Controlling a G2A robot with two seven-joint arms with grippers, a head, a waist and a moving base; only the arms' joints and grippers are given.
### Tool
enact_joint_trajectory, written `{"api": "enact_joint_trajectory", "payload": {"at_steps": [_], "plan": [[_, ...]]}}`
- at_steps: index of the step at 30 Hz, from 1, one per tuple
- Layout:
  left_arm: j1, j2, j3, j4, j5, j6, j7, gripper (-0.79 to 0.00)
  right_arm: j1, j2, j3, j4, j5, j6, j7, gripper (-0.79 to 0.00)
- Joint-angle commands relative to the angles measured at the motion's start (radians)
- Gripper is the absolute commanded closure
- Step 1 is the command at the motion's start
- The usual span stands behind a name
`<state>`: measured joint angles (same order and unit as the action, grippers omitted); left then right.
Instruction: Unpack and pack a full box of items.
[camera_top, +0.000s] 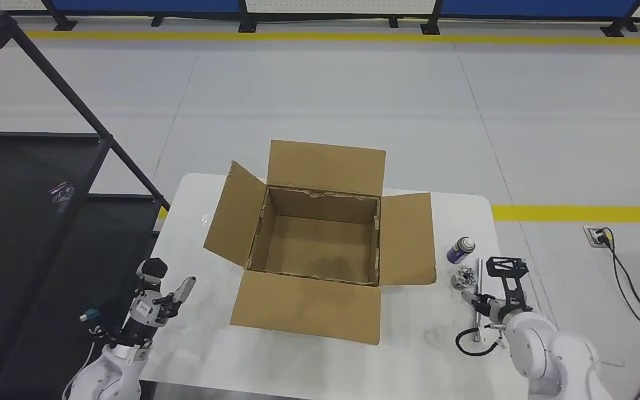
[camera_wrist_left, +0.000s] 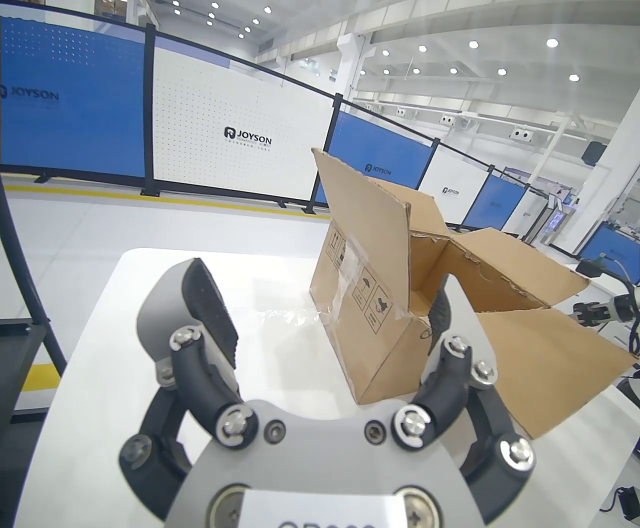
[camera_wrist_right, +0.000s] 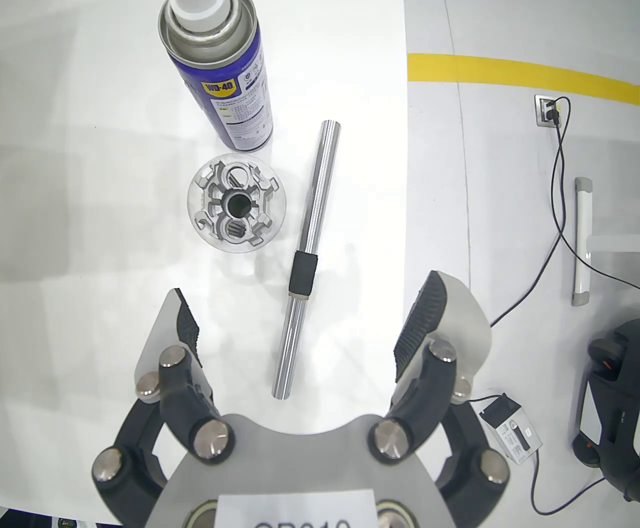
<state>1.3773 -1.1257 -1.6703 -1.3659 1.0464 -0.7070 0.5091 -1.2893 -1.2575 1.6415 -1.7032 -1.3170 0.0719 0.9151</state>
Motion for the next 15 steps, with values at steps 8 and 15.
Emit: {"api": "enact_joint_trajectory", "payload": {"at_steps": [8, 15], "plan": [[0.016, -0.001, -0.043, -0.037, -0.21, -0.007, -0.078, -0.785, 0.114, 0.009, -0.001, 0.133, 0.009, -0.045, 0.114, -0.462], [0.016, -0.001, -0.043, -0.037, -0.21, -0.007, -0.078, -0.785, 0.164, 0.012, -0.023, 0.179, 0.001, -0.046, 0.169, -0.372]]}}
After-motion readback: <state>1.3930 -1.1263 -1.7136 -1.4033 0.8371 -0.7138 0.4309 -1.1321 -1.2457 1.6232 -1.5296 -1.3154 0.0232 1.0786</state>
